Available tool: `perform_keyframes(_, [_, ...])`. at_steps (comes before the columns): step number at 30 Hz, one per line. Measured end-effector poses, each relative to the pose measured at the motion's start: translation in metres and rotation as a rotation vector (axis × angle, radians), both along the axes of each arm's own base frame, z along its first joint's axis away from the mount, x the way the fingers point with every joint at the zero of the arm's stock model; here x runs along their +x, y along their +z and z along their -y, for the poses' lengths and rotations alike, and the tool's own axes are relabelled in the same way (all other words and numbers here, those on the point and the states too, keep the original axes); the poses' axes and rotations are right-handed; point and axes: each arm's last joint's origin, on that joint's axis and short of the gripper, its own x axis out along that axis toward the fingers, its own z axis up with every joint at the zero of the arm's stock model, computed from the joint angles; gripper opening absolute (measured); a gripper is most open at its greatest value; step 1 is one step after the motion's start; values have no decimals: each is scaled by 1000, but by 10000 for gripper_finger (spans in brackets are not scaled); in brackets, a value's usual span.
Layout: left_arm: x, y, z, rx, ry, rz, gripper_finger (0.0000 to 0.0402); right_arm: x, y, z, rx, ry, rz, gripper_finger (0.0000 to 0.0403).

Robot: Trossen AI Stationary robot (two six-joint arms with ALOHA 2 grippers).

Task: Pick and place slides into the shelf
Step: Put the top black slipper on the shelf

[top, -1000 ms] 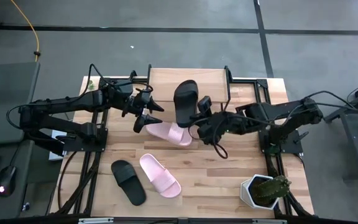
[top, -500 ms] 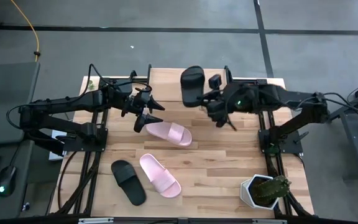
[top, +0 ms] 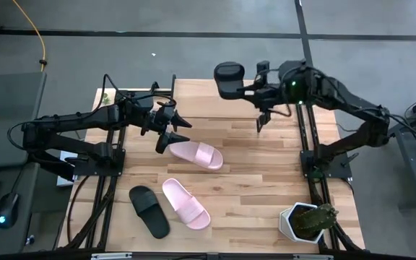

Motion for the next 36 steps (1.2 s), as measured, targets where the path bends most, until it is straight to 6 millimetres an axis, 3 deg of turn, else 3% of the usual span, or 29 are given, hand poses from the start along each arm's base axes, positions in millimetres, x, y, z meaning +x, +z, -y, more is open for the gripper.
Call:
perform_keyframes(15, [2,6,-1,6,5,63,257,-15,1,42,71,36,34,43])
perform_keyframes(32, [2,6,-1,4,5,58,257,12,-27,67,146,34,-71,43])
perform_keyframes(36, [2,6,-1,4,5,58,257,18,-22,72,101,32,-10,43])
